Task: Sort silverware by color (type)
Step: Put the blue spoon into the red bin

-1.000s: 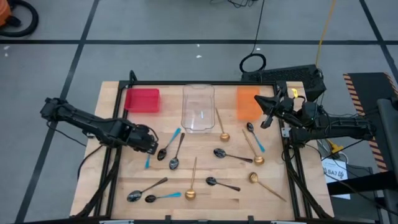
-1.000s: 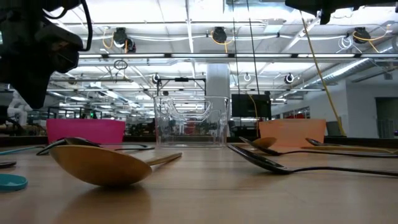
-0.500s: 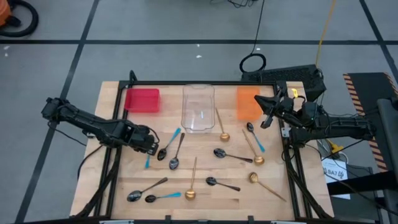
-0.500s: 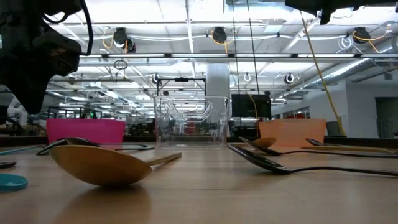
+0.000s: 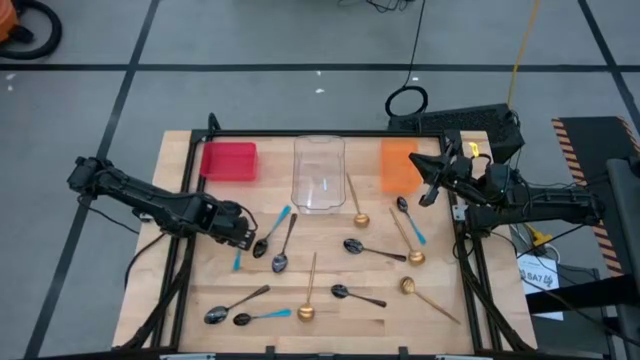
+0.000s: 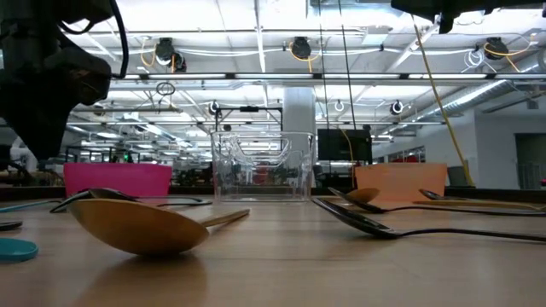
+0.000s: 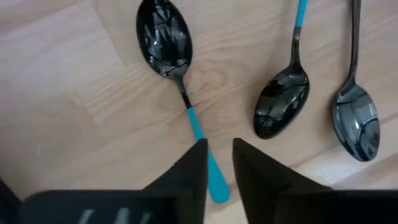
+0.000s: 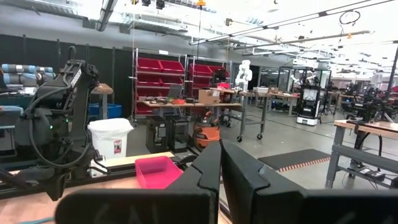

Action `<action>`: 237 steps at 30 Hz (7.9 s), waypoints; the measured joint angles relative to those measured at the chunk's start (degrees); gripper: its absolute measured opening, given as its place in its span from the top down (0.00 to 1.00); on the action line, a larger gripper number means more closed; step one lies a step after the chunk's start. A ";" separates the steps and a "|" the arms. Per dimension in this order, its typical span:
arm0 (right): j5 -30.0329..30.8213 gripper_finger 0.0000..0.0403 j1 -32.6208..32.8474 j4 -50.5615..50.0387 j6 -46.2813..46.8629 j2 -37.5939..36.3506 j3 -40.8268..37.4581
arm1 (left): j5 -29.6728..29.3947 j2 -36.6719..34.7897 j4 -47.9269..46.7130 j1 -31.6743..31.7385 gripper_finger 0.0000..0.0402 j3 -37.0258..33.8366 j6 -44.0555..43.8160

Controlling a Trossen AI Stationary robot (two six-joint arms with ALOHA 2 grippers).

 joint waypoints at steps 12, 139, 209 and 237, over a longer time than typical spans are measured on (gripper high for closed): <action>0.00 0.97 0.00 -0.02 -1.06 -0.01 0.00 | -3.40 4.70 -1.57 0.00 0.62 0.00 -1.18; -0.22 0.97 0.02 -11.13 6.02 0.47 -0.02 | -9.49 16.05 -11.41 65.34 0.94 26.88 130.67; -0.22 0.97 0.02 -12.09 5.80 0.47 -0.04 | -3.35 26.69 -6.53 71.77 0.94 25.63 112.35; -0.22 0.97 0.02 -12.02 5.81 0.47 -0.04 | -4.38 26.65 1.71 71.76 0.94 17.22 113.58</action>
